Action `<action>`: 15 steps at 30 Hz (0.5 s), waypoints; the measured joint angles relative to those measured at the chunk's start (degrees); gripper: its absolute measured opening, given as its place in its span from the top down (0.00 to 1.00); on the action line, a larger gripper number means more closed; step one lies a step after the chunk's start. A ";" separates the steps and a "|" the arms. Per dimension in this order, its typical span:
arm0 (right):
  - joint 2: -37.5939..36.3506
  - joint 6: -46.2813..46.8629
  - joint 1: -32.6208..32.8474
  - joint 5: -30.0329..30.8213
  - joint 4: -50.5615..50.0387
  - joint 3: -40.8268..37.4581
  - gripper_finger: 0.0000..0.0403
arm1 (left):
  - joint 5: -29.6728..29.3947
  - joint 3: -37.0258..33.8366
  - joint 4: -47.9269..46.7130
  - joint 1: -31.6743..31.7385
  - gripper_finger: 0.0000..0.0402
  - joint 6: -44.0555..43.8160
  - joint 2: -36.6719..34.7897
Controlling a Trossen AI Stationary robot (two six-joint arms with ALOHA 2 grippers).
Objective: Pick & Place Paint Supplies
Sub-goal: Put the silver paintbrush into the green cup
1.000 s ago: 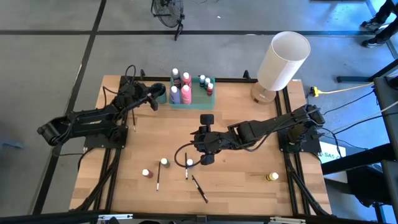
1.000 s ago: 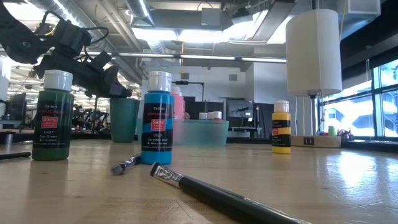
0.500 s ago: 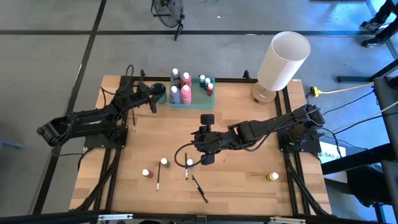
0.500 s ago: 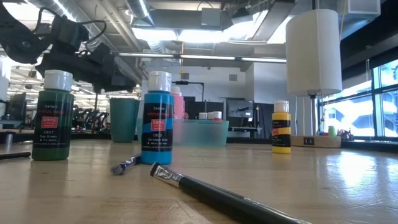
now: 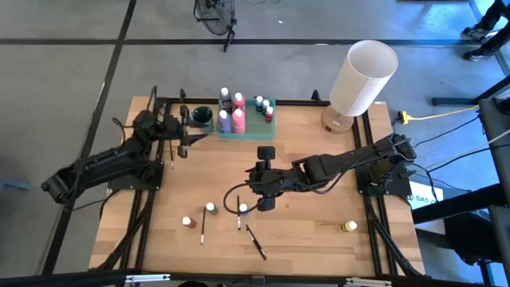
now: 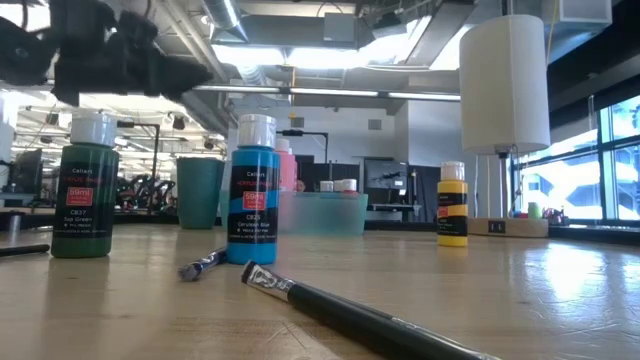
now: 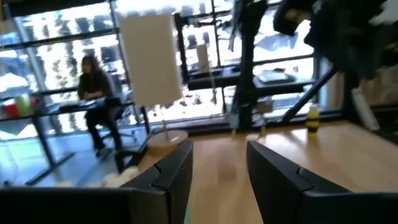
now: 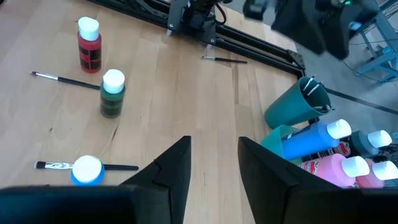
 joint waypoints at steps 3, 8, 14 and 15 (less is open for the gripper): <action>0.00 0.22 -0.07 -0.01 0.00 -0.01 0.67 | 1.96 3.37 -8.48 -1.80 0.64 -1.06 -2.74; 0.00 0.95 -0.34 -0.09 0.00 0.00 0.67 | -1.24 11.90 -33.76 -6.50 0.64 8.48 -4.60; 0.00 1.25 -0.39 -0.11 -0.46 0.00 0.67 | -16.36 20.85 -54.18 -15.87 0.64 18.75 -4.58; 0.00 1.25 -0.39 -0.13 -0.46 -0.01 0.67 | -19.37 22.24 -57.18 -17.59 0.64 19.65 -4.58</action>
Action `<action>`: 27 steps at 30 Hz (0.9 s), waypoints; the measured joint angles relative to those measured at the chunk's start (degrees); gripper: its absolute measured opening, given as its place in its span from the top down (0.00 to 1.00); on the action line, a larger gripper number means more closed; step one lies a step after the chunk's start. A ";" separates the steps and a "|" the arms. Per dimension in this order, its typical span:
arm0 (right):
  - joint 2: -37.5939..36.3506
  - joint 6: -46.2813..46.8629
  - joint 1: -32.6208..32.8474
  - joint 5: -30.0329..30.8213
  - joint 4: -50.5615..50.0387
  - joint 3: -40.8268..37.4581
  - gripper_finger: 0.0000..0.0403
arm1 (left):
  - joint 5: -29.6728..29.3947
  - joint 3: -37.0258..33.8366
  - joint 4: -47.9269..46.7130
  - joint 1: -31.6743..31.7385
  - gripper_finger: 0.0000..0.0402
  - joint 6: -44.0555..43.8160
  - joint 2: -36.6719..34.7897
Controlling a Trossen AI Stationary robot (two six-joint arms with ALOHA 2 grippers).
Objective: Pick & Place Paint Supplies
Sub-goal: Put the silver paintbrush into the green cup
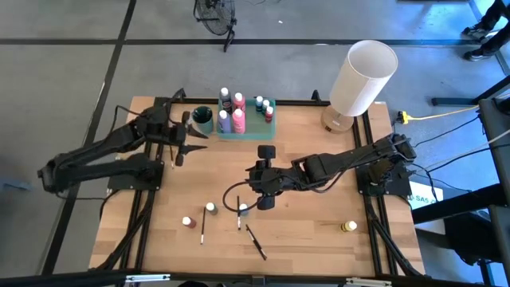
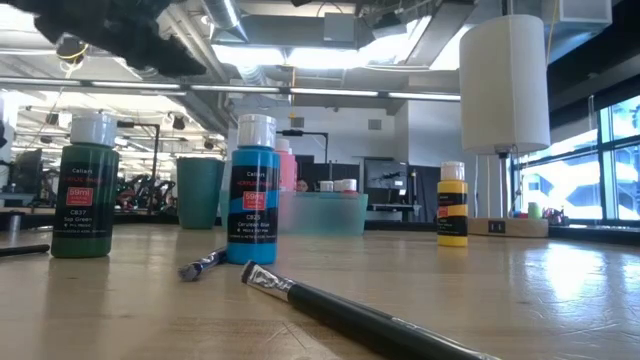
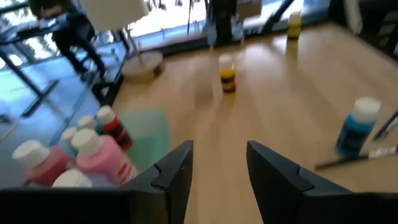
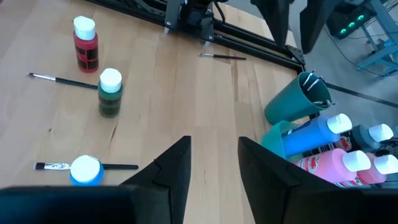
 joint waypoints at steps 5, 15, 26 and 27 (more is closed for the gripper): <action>0.00 0.02 0.00 0.00 -0.06 0.01 0.67 | -18.83 7.56 -16.81 -8.43 0.64 1.33 0.64; 0.00 0.13 -0.26 -0.01 0.04 -0.01 0.67 | -34.80 16.67 -36.15 -17.55 0.64 -30.54 7.08; 0.00 1.33 -0.87 -3.41 -1.06 -0.01 0.67 | -30.23 16.78 -58.93 -18.48 0.64 -57.68 15.34; 0.00 1.31 -0.85 -3.50 -1.26 -0.01 0.67 | -30.60 16.78 -60.09 -18.48 0.64 -59.23 15.64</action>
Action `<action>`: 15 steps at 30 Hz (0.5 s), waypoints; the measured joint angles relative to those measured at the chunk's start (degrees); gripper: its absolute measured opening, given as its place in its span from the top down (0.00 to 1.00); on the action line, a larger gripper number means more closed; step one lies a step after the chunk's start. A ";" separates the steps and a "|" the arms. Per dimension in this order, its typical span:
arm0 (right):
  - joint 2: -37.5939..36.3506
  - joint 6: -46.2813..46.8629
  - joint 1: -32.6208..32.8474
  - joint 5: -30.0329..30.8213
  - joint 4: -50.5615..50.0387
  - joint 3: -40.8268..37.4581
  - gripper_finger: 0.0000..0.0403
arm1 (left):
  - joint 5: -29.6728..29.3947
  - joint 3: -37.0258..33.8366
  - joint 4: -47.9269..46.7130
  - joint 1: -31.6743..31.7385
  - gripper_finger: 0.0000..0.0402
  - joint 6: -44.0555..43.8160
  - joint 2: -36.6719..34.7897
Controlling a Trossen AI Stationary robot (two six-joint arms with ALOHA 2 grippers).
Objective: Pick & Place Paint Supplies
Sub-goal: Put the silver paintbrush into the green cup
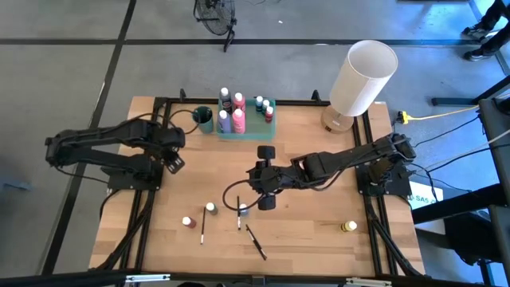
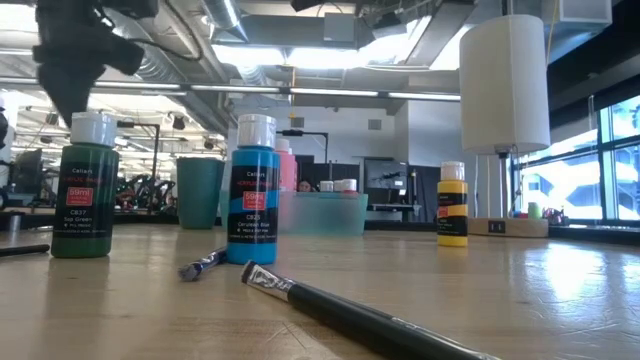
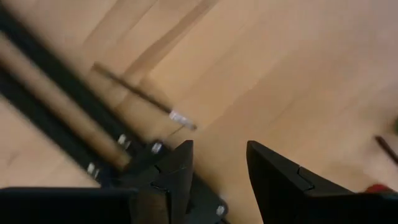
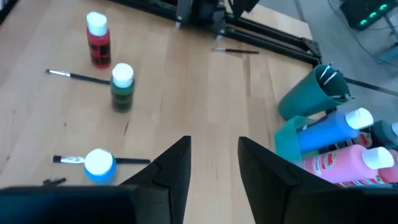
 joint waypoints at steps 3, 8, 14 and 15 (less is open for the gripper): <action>0.00 0.02 -0.02 0.00 -0.60 0.00 0.67 | 0.14 0.00 -0.50 0.00 0.64 -2.92 0.40; 0.00 -0.08 -0.02 0.01 -1.47 0.00 0.67 | 2.46 0.00 -0.22 0.00 0.64 -4.75 0.36; 0.00 -1.22 -0.17 0.04 -4.29 0.00 0.67 | 5.43 0.00 1.05 0.00 0.64 -9.38 0.36; 0.00 -1.56 -0.20 0.04 -4.73 0.00 0.67 | 5.43 0.00 1.19 0.00 0.64 -9.79 0.36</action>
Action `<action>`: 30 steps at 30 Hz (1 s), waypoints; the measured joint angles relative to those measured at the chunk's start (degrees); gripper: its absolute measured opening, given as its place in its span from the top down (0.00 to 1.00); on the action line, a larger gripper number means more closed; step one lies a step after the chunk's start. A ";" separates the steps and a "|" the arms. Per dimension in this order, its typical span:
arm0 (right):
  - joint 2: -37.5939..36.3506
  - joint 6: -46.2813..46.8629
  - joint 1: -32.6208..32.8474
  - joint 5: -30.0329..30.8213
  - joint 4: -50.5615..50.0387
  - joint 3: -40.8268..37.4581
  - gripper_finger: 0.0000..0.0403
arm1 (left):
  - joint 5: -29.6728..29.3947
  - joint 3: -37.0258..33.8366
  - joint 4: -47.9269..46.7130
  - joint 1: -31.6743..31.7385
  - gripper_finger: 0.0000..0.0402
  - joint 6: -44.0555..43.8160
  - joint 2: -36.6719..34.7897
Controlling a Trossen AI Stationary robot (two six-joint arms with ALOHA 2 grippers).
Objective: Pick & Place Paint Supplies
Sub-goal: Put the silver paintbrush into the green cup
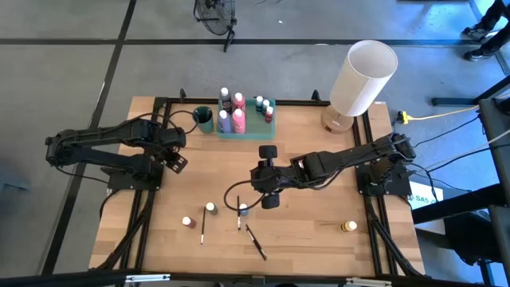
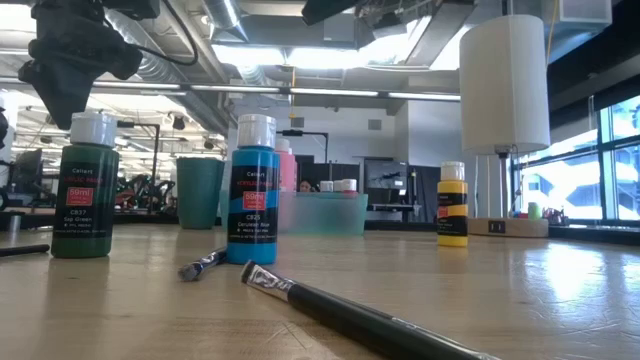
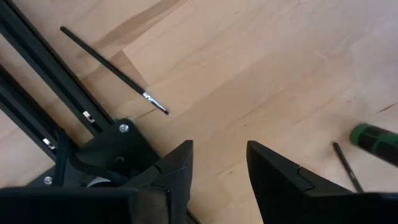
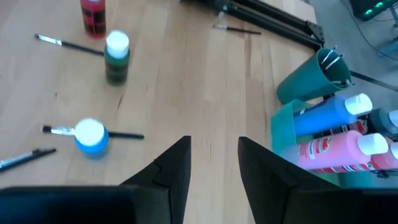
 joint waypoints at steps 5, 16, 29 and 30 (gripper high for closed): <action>0.01 -0.78 0.00 0.02 -3.55 0.00 0.67 | -0.56 0.00 0.24 0.02 0.64 -6.61 0.00; 0.00 -7.07 -0.04 0.20 -8.79 -0.01 0.66 | -0.78 0.00 1.33 -0.25 0.64 -9.30 0.00; 0.04 -10.52 -3.85 -0.04 -5.14 -4.55 0.66 | -11.37 -0.02 -10.25 -0.11 0.64 -32.96 2.33; 0.02 -10.50 -4.20 -0.02 -4.88 -4.57 0.66 | -12.37 -0.02 -10.52 -0.10 0.64 -32.47 2.62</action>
